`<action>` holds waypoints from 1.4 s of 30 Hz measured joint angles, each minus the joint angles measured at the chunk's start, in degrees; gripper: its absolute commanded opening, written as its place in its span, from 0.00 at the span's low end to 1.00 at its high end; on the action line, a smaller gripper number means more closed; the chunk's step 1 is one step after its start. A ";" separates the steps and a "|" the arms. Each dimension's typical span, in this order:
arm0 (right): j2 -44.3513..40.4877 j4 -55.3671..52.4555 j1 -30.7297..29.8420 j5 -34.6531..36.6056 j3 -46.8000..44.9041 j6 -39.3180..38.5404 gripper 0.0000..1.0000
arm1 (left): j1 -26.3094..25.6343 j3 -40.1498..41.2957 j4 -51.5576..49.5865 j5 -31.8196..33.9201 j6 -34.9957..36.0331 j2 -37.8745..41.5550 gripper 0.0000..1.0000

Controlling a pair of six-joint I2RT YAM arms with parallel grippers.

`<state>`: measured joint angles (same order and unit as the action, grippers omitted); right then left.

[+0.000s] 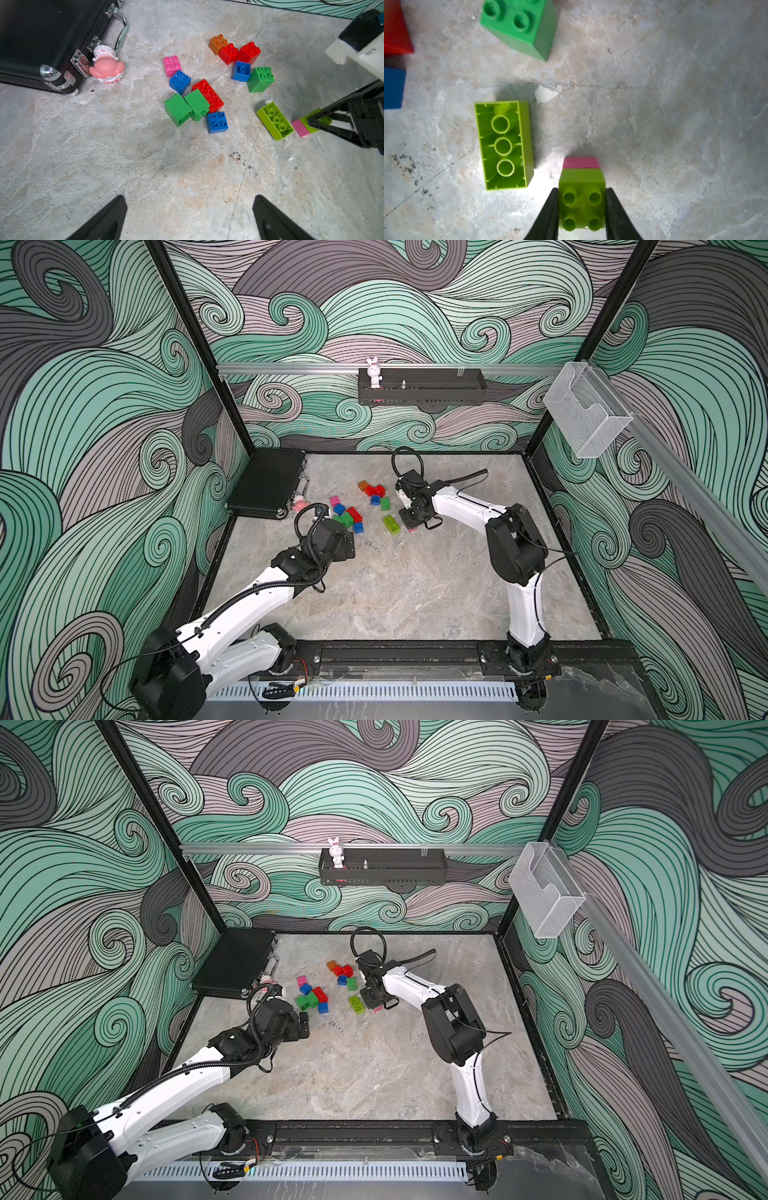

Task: Assemble the number 4 with lego
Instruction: Assemble the lego brick with the lego brick.

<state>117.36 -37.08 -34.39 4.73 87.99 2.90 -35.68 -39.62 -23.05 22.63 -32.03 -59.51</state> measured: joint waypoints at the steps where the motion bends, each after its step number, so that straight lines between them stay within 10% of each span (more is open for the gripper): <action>1: -1.36 0.39 0.07 0.02 -2.03 0.68 0.00 | 0.00 0.00 0.17 -0.96 0.52 -0.11 0.99; 13: -16.52 9.94 0.24 0.52 -24.48 11.13 0.00 | -0.02 -4.98 1.42 -13.35 2.51 -6.58 0.98; 42: -14.21 7.93 -1.99 4.52 -22.14 21.99 0.10 | 0.00 -7.08 0.68 -12.76 3.43 -9.77 0.99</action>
<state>103.15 -29.15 -36.38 9.26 65.84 24.88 -35.68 -46.70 -22.37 9.87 -28.60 -69.28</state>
